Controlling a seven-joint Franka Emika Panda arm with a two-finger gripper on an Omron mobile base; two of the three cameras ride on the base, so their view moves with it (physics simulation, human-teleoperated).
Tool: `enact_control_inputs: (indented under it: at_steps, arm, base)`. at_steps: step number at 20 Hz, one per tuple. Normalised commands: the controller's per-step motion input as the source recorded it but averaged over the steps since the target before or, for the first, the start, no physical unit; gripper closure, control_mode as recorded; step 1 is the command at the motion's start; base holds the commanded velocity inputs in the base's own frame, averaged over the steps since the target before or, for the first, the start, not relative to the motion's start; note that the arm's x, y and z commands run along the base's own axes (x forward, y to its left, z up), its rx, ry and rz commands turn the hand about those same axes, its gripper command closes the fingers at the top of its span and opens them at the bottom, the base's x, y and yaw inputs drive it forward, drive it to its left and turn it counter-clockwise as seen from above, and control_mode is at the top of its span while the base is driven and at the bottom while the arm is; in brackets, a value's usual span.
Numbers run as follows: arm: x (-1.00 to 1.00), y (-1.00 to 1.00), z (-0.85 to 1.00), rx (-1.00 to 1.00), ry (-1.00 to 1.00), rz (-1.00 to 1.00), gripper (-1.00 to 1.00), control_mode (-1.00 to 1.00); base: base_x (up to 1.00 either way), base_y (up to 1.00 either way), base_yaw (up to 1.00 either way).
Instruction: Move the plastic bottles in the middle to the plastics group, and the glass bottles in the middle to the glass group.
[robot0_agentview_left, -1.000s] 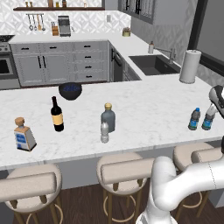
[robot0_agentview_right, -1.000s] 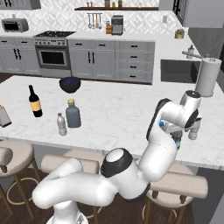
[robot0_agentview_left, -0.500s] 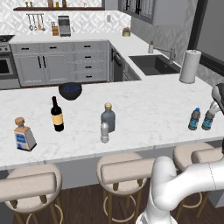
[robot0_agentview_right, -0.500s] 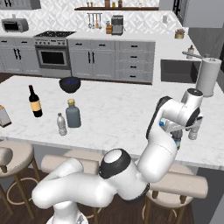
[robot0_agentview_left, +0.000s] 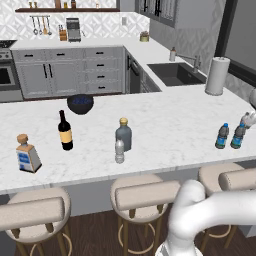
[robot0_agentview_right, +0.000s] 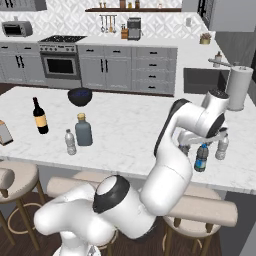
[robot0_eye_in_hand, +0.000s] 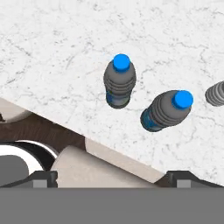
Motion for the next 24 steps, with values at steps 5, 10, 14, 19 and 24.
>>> enact_control_inputs:
  at_steps: [5,10,14,19,24]
  arm:
    - [-0.5,1.0,0.2,0.0,-0.09,-0.07,-1.0,-1.0]
    - [-0.32,1.0,0.05,0.0,-0.21,-0.08,-1.0,-1.0]
    - [-0.17,1.0,0.0,0.0,-0.26,-0.08,-1.0,-1.0]
    - [0.0,1.0,0.01,-0.01,-0.15,-0.13,-1.0,-1.0]
    - [0.0,1.0,0.04,-0.04,-0.05,-0.17,-1.0,-1.0]
  base:
    - [0.0,0.0,0.0]
    - [0.0,0.0,0.0]
    - [0.0,0.0,0.0]
    - [0.0,0.0,0.0]
    - [0.0,0.0,0.0]
